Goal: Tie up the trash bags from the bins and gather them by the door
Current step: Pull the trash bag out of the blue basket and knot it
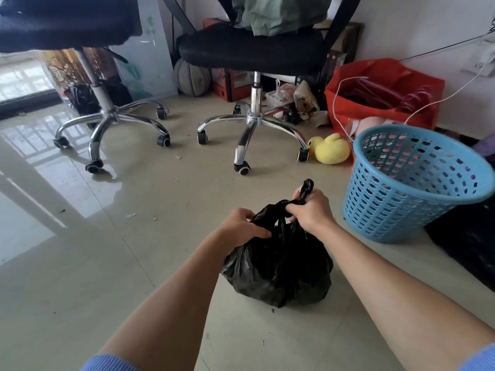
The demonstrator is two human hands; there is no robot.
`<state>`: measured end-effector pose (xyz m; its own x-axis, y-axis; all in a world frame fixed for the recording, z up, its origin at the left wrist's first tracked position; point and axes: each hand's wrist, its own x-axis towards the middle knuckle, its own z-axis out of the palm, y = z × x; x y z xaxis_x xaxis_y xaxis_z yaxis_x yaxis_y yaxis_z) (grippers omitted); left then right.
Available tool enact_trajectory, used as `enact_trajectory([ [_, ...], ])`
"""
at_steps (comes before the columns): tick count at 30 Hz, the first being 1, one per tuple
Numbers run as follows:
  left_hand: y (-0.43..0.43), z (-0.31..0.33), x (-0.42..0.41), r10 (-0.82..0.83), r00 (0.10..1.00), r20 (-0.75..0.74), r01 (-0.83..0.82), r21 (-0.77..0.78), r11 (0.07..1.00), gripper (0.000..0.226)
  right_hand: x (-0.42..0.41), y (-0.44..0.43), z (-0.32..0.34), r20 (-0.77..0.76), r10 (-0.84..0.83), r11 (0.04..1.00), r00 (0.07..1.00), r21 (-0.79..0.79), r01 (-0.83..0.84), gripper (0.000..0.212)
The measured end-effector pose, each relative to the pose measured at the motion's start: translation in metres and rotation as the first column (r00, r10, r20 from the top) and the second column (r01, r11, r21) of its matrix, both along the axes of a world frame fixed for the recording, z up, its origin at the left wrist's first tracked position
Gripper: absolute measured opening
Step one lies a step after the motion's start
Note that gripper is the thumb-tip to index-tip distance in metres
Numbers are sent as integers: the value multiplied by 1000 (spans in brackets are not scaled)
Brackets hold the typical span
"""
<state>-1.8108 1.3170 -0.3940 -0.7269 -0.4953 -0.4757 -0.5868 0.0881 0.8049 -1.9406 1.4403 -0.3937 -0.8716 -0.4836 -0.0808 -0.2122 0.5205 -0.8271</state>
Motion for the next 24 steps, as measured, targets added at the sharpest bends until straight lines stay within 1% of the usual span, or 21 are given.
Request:
enact_trajectory([
  [2, 0, -2, -4, 67, 998, 14, -64, -168, 984, 21, 3, -2, -2, 13, -6, 999, 1000, -49, 7, 17],
  [4, -4, -2, -5, 178, 984, 6, -169, -289, 942, 16, 6, -3, -5, 60, 28, 997, 998, -77, -23, 19],
  [5, -7, -2, -5, 227, 974, 2, -215, -317, 924, 14, 7, -3, -7, 85, 56, 995, 995, -91, -48, 21],
  [7, -9, -1, -2, 299, 954, -4, -287, -302, 909, 14, 8, -4, -11, 106, 104, 989, 989, -116, -92, 25],
  [9, -9, 0, -1, 365, 930, -29, -364, -185, 913, 18, 10, -5, -14, 87, 130, 988, 988, -99, -121, 28],
  [10, -8, 2, -1, 406, 913, -49, -409, -71, 910, 18, 11, -6, -15, 76, 136, 987, 988, -95, -128, 29],
  [12, -10, 8, 0, 486, 872, -64, -465, 201, 862, 15, 11, -6, -16, 66, 129, 987, 989, -105, -122, 31],
  [13, -13, 11, 0, 514, 855, -65, -475, 297, 828, 14, 10, -6, -16, 65, 121, 987, 991, -116, -113, 31],
  [14, -16, 12, 1, 533, 844, -65, -478, 360, 801, 17, 9, -7, -15, 62, 115, 986, 991, -127, -106, 31],
  [17, -22, 17, 5, 574, 812, -106, -441, 533, 722, 27, 6, -7, -12, 69, 111, 981, 991, -167, -98, 31],
  [19, -25, 20, 7, 600, 785, -154, -383, 641, 665, 28, 3, -7, -13, 99, 105, 975, 990, -206, -83, 33],
  [22, -27, 23, 4, 609, 769, -195, -314, 714, 626, 10, 1, -4, -17, 140, 82, 973, 987, -224, -49, 33],
  [23, -27, 24, 3, 594, 784, -180, -307, 718, 624, 5, 1, -4, -18, 136, 71, 973, 988, -226, -39, 33],
  [24, -26, 24, 1, 564, 812, -150, -309, 709, 634, 6, 1, -4, -18, 124, 64, 974, 990, -224, -35, 33],
])
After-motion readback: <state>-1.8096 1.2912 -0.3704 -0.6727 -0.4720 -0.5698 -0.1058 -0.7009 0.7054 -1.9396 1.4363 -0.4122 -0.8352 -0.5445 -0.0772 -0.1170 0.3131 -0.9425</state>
